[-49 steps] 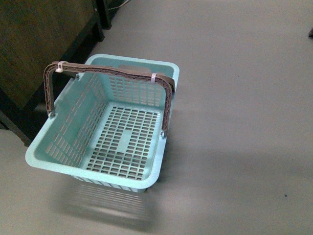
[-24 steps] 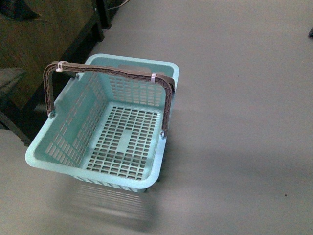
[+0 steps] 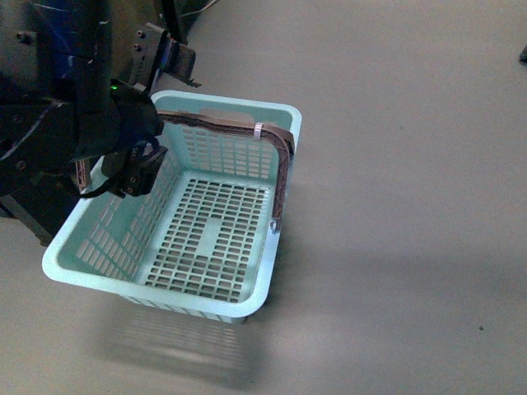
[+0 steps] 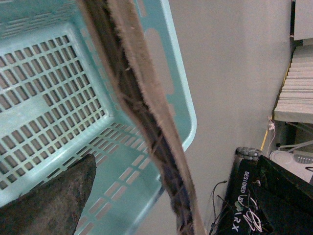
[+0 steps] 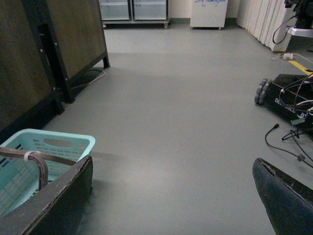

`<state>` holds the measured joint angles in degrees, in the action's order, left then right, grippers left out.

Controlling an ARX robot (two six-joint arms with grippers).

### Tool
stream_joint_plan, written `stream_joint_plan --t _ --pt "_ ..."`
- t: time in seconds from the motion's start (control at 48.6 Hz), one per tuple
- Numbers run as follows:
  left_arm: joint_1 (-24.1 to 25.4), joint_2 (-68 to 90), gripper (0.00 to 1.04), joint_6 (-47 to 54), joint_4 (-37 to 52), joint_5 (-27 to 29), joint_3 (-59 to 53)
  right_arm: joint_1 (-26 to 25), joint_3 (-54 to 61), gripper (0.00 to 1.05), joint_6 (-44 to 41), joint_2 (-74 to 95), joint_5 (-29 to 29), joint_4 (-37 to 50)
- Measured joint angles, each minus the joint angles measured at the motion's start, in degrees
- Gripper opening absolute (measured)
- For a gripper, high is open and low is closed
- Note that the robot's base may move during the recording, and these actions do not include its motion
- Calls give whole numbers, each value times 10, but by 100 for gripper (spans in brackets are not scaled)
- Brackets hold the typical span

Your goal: Pick lemon and mango into basket

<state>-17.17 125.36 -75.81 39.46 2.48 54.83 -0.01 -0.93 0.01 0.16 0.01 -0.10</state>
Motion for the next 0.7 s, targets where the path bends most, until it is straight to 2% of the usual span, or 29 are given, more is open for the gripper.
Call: stream_joint_plan --t 0.556,0.618,0.7 --pt "-19 146 98 -25 -73 4 228 0 0 96 0 0 0 0" --pt "-21 150 90 -28 -77 4 235 0 0 96 0 0 0 0" --pt "-22 156 70 -36 -85 6 246 0 0 96 0 0 0 0"
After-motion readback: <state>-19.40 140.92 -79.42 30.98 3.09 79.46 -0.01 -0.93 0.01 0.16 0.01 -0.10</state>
